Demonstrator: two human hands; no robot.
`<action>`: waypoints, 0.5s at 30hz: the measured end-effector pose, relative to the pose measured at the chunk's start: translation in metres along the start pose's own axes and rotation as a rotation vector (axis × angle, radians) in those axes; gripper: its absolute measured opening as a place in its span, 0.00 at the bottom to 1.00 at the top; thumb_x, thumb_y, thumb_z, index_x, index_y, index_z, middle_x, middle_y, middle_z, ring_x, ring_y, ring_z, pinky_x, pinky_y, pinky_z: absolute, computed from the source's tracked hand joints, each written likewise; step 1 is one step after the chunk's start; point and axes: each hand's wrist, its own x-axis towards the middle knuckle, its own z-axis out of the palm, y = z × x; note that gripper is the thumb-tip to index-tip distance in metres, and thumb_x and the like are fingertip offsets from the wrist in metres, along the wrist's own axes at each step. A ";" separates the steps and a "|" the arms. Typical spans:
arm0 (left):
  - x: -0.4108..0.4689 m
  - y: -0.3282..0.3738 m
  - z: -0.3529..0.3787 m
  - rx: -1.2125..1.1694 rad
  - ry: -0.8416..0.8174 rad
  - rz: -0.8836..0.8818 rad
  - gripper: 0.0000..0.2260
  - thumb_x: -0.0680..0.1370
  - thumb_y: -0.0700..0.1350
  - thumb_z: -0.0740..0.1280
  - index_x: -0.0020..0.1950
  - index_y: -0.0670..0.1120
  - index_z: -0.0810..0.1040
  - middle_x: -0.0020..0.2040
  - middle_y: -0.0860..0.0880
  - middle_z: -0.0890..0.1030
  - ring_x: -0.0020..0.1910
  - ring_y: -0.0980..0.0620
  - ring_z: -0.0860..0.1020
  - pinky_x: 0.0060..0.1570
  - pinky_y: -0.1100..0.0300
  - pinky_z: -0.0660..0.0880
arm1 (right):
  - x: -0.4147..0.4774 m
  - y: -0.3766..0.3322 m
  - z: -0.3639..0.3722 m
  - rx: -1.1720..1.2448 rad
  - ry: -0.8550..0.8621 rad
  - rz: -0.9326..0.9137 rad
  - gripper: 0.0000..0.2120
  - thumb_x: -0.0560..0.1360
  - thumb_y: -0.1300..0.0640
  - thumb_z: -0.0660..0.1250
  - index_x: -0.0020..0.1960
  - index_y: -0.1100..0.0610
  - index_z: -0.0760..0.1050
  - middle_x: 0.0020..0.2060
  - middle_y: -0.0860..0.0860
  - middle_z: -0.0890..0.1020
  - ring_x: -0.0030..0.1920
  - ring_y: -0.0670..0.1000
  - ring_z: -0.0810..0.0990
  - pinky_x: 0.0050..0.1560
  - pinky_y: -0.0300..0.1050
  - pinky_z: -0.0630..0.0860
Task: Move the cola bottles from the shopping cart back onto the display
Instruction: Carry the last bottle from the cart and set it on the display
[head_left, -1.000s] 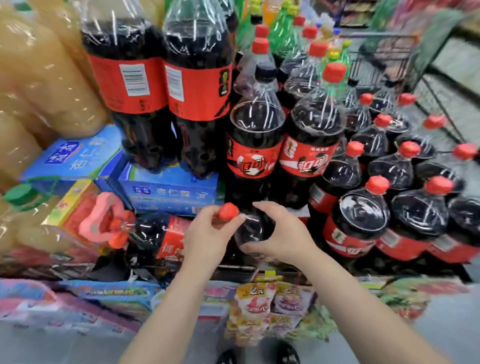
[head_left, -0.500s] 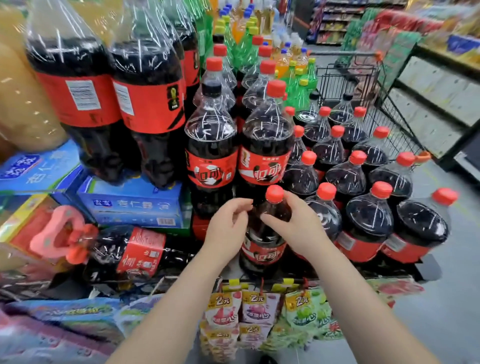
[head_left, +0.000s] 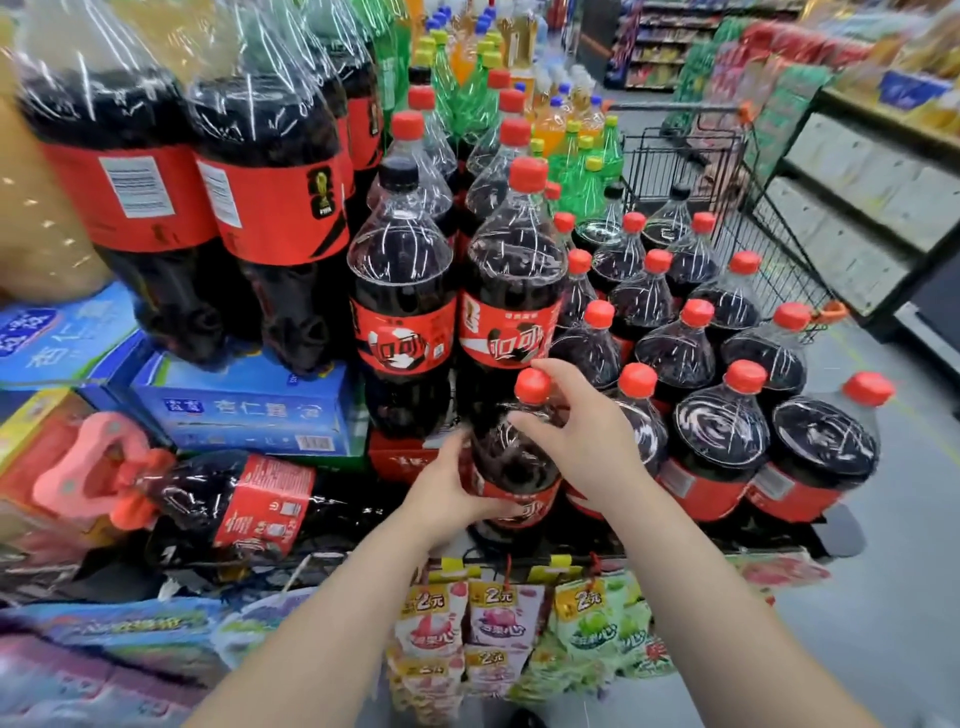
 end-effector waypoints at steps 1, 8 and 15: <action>0.000 0.002 -0.002 0.018 -0.019 -0.005 0.50 0.63 0.52 0.80 0.77 0.51 0.54 0.71 0.51 0.68 0.70 0.49 0.68 0.59 0.64 0.64 | 0.001 0.000 0.000 0.002 0.004 0.002 0.27 0.72 0.47 0.72 0.68 0.44 0.68 0.55 0.44 0.80 0.55 0.49 0.78 0.54 0.47 0.74; 0.010 -0.010 -0.007 -0.022 -0.122 -0.033 0.51 0.64 0.53 0.80 0.78 0.54 0.51 0.73 0.52 0.67 0.71 0.51 0.66 0.65 0.61 0.65 | 0.006 -0.001 0.012 -0.137 0.114 -0.102 0.28 0.70 0.50 0.74 0.67 0.51 0.69 0.58 0.50 0.76 0.60 0.53 0.73 0.58 0.46 0.71; -0.008 -0.048 -0.045 -0.346 0.208 -0.006 0.21 0.68 0.42 0.76 0.59 0.46 0.75 0.55 0.43 0.82 0.53 0.47 0.81 0.59 0.52 0.77 | 0.002 -0.038 0.059 -0.063 0.297 -0.627 0.12 0.69 0.59 0.71 0.52 0.60 0.80 0.47 0.54 0.81 0.50 0.56 0.79 0.51 0.51 0.74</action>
